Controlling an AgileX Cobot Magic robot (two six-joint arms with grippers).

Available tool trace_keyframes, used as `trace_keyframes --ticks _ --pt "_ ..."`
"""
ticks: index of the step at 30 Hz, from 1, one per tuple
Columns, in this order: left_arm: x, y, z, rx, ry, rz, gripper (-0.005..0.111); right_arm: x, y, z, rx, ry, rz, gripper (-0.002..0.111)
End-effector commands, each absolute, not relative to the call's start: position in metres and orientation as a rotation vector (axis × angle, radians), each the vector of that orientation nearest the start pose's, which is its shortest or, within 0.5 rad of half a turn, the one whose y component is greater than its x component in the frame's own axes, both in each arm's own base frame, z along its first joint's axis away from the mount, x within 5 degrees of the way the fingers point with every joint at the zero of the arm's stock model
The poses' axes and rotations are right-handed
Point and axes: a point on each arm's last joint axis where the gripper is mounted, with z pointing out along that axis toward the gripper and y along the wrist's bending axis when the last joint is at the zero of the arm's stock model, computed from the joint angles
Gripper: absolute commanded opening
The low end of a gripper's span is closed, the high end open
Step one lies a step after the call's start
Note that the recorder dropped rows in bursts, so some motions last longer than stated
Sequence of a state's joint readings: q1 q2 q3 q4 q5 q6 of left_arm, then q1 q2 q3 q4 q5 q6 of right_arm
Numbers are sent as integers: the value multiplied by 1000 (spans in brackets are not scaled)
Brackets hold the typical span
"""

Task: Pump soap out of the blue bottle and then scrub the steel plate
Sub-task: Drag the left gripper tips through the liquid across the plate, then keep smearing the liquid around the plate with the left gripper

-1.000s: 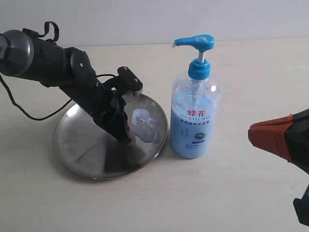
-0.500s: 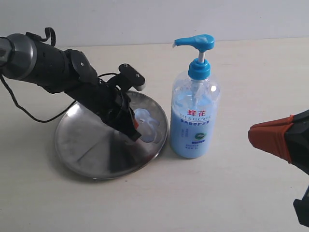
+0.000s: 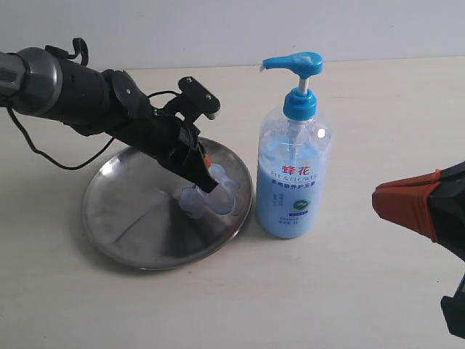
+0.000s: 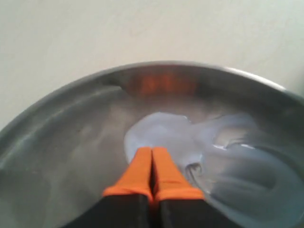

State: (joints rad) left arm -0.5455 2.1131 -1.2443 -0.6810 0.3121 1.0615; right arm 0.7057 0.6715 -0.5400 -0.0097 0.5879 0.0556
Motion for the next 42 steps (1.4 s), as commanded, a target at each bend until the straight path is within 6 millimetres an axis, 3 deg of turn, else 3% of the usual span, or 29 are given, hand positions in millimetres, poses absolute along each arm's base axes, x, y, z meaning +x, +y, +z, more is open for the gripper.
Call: trace_keyframes --ticks 1,10,17,23,34,42 --pt "354 -243 106 1293 2297 -386 0 97 82 286 -717 2099 414 0" --pt "360 -248 99 1311 2299 -394 0 97 82 286 -716 2097 415 0" --pt "364 -241 92 1255 2357 -386 0 97 82 287 -716 2095 416 0" --pt "365 -231 88 1269 2417 -279 0 97 82 287 -716 2095 416 0" --pt "347 -226 84 1416 2572 -334 0 97 82 287 -716 2095 416 0" --pt "336 -228 97 1436 2624 -468 0 97 82 286 -716 2097 415 0"
